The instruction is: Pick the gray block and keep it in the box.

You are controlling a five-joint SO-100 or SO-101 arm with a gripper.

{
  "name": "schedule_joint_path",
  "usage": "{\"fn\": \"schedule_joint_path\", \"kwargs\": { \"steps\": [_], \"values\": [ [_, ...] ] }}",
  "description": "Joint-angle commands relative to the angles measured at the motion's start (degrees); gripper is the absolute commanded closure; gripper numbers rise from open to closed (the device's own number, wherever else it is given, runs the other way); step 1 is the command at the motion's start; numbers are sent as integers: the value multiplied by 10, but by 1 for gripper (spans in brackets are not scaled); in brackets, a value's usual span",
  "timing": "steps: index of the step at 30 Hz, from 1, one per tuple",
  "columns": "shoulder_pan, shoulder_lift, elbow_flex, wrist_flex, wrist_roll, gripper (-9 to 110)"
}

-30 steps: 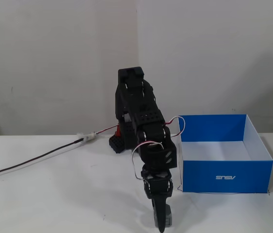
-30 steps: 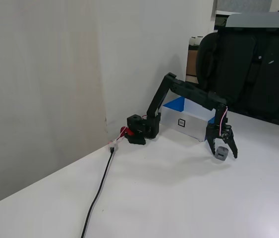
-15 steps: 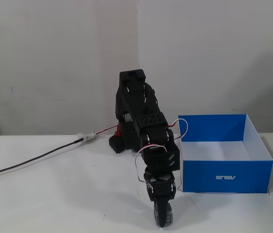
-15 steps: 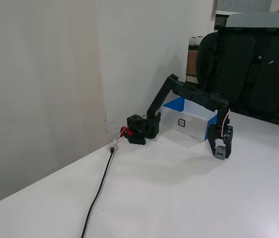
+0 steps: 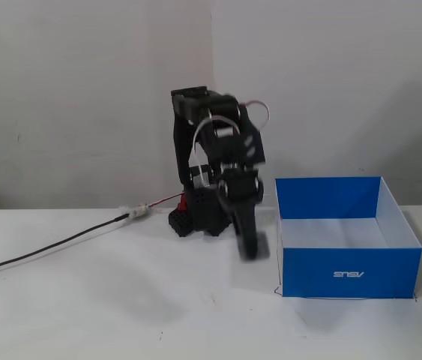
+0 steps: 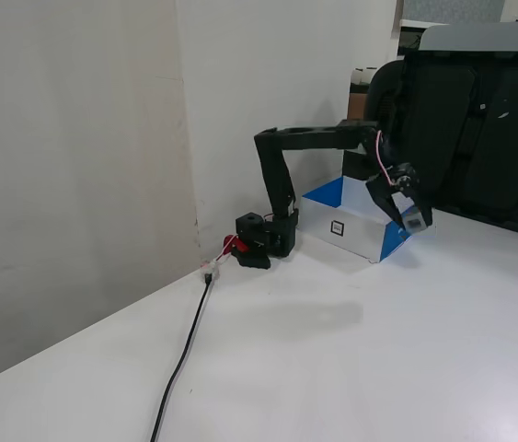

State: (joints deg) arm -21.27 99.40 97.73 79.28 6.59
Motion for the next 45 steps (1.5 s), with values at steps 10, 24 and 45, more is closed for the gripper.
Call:
{"fn": "schedule_joint_path", "kwargs": {
  "steps": [10, 24, 45],
  "values": [
    [-276, 432, 175, -33, -47, 101],
    [-443, 525, 309, -90, -56, 71],
    [48, 642, 360, -216, -53, 101]
  ]
}}
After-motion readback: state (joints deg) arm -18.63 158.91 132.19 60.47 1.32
